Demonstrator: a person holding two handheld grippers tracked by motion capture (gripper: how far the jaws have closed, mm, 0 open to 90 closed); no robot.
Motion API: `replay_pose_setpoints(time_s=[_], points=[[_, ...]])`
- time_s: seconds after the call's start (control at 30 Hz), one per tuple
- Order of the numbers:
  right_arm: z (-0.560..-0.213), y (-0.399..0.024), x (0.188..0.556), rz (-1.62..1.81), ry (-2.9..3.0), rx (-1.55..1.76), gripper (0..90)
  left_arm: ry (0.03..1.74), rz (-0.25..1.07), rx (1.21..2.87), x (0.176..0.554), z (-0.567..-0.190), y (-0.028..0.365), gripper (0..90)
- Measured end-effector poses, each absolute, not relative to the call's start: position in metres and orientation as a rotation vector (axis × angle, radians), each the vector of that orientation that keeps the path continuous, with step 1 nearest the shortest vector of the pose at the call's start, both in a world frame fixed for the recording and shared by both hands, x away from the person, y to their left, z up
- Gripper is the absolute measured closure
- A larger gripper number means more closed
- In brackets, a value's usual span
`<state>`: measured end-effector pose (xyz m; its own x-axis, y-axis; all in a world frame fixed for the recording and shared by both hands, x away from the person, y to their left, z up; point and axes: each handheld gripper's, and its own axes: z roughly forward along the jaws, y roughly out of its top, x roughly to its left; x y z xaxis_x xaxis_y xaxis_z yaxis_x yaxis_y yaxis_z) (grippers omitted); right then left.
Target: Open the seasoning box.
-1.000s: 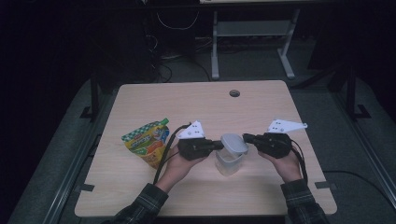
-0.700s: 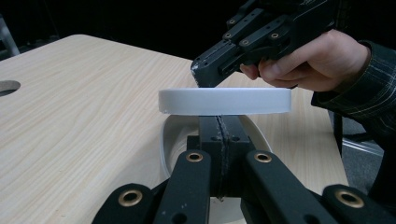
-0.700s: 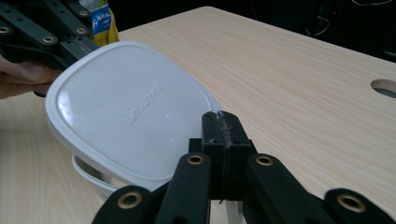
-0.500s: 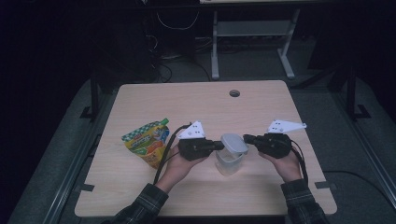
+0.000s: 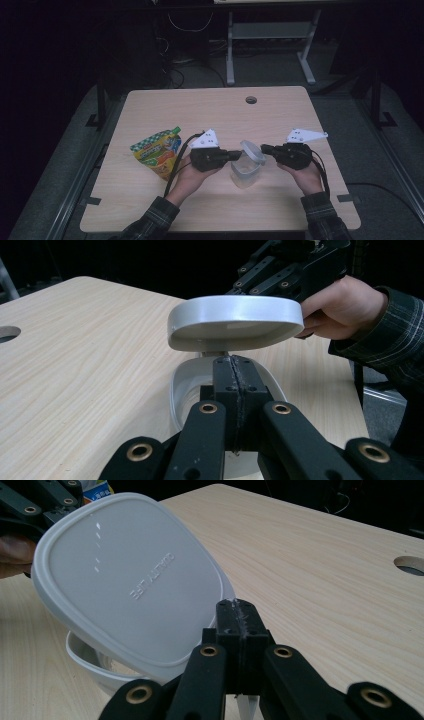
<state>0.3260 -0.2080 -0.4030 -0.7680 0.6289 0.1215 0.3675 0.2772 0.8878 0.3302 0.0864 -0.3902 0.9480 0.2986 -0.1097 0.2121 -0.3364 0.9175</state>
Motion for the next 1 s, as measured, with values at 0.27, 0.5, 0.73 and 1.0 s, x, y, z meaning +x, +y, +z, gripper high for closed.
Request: replay_pose_setpoints(time_s=[0.27,0.5,0.73,1.0], points=[[-0.405,-0.208,0.327,1.478,2.302,0.925,89.8,0.374,0.090,1.935,0.330,-0.389,0.089,89.7],[-0.409,-0.208,0.328,1.468,2.313,0.937,89.8,0.380,0.086,1.941,0.331,-0.388,0.091,89.6],[-0.408,-0.215,0.329,1.466,2.279,0.965,89.8,0.392,0.080,1.952,0.331,-0.387,0.094,89.6],[-0.409,-0.223,0.327,1.460,2.256,0.996,89.7,0.396,0.068,1.957,0.332,-0.386,0.099,88.7]])
